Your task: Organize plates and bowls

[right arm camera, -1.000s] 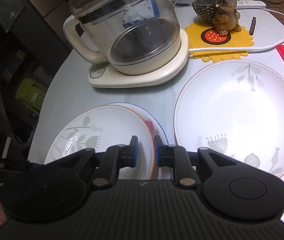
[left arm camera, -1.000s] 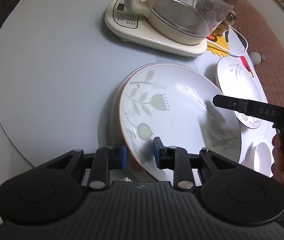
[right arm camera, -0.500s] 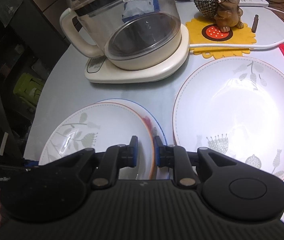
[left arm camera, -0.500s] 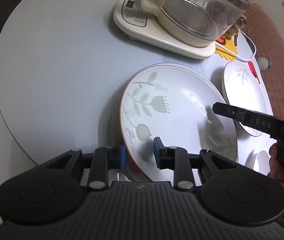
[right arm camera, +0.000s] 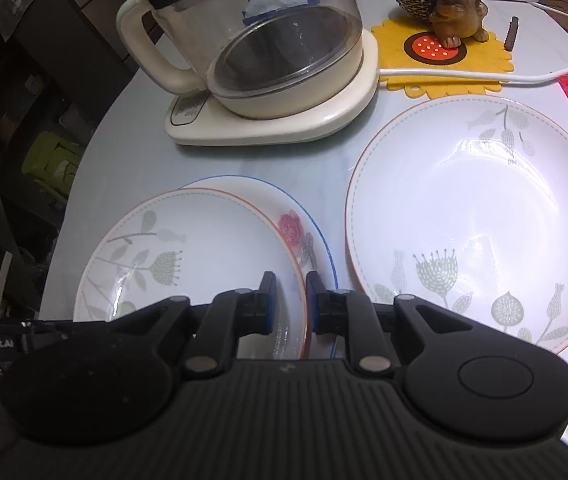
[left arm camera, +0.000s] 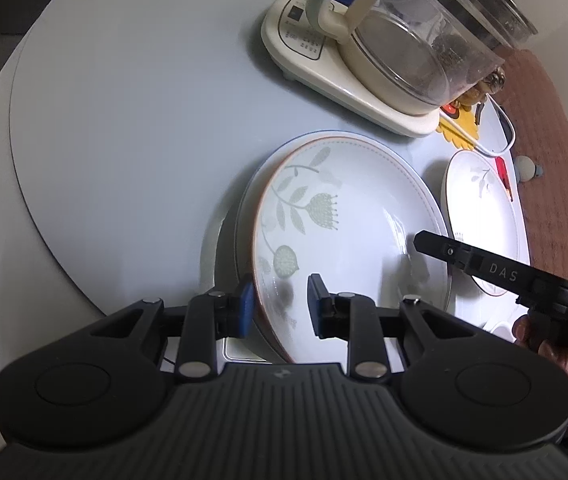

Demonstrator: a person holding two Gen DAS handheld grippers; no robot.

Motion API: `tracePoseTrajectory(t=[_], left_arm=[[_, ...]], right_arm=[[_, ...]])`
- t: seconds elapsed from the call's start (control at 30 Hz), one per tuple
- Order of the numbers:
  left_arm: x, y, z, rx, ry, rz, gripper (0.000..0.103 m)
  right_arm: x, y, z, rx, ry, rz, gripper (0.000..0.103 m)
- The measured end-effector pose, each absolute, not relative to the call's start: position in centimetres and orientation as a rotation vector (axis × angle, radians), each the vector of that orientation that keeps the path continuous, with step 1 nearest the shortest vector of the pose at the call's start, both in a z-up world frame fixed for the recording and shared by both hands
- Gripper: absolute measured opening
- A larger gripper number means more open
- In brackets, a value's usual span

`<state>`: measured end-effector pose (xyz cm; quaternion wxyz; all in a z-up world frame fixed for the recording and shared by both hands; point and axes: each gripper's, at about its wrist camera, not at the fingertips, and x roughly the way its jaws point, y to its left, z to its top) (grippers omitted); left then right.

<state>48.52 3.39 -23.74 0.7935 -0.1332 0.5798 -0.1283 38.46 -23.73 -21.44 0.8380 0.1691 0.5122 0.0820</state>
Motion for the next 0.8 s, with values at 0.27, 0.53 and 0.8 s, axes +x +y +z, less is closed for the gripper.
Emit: tracePoseTrajectory(t=[0.27, 0.53, 0.8], left_arm=[[47.3, 4.0, -22.4, -0.302, 1.213, -0.242, 0.031], [45.2, 2.9, -18.5, -0.272, 1.119, -0.246, 0.031], [41.4, 2.0, -12.5, -0.206, 0.998, -0.243, 0.031]], right_arm=[[38.1, -23.6, -21.4, 0.364, 1.087, 0.168, 0.018], [36.6, -24.1, -17.4, 0.324, 0.998, 0.15, 0.018], [33.0, -24.3, -10.1, 0.294, 0.875, 0.173, 0.018]])
